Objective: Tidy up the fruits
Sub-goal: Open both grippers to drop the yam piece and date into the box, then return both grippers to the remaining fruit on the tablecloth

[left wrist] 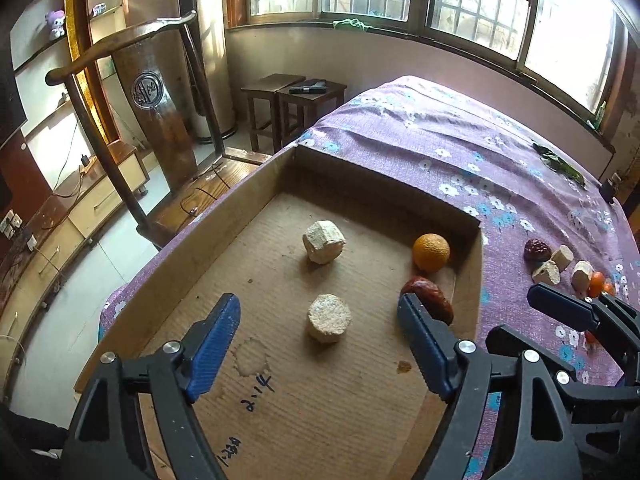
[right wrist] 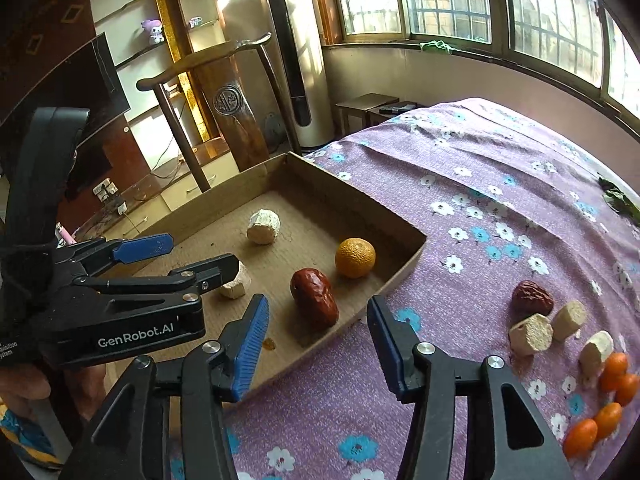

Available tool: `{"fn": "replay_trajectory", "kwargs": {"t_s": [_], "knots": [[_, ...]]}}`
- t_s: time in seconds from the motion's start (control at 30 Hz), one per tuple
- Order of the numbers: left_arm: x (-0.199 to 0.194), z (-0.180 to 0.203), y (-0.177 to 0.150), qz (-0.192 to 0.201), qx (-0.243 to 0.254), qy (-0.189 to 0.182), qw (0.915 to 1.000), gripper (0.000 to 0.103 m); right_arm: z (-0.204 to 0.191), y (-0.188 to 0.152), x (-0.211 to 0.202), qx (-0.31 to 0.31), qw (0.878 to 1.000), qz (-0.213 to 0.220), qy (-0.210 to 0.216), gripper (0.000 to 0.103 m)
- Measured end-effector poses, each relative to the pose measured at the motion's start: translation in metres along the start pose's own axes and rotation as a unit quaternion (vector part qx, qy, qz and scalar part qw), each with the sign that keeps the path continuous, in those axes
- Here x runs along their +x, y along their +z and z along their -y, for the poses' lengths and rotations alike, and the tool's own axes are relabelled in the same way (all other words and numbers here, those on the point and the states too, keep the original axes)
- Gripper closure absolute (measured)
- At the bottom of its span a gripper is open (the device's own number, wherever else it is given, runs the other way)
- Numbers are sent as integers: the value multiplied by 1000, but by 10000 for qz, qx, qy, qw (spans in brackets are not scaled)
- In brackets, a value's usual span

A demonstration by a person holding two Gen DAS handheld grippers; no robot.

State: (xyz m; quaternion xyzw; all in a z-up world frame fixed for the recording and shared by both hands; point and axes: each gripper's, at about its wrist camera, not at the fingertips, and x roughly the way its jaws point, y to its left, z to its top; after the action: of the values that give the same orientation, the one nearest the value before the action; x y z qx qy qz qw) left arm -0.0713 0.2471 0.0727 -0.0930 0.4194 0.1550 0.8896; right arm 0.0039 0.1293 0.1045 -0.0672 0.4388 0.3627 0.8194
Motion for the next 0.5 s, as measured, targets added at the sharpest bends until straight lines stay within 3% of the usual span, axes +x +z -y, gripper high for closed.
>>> {"fn": "replay_trajectory", "kwargs": {"t_s": [0.13,0.2,0.5], "knots": [[-13,21,-3,127,118,-165,9997,18,13,-12,-27,115,9996,121,-207,37],[-17,34,-6,144,224,-255,9993,18,22,-19,-40,222,9990,164,-342,24],[-25,97,-21,96,649,-767,9949,12,76,-62,-90,791,9926,235,-890,22]]}}
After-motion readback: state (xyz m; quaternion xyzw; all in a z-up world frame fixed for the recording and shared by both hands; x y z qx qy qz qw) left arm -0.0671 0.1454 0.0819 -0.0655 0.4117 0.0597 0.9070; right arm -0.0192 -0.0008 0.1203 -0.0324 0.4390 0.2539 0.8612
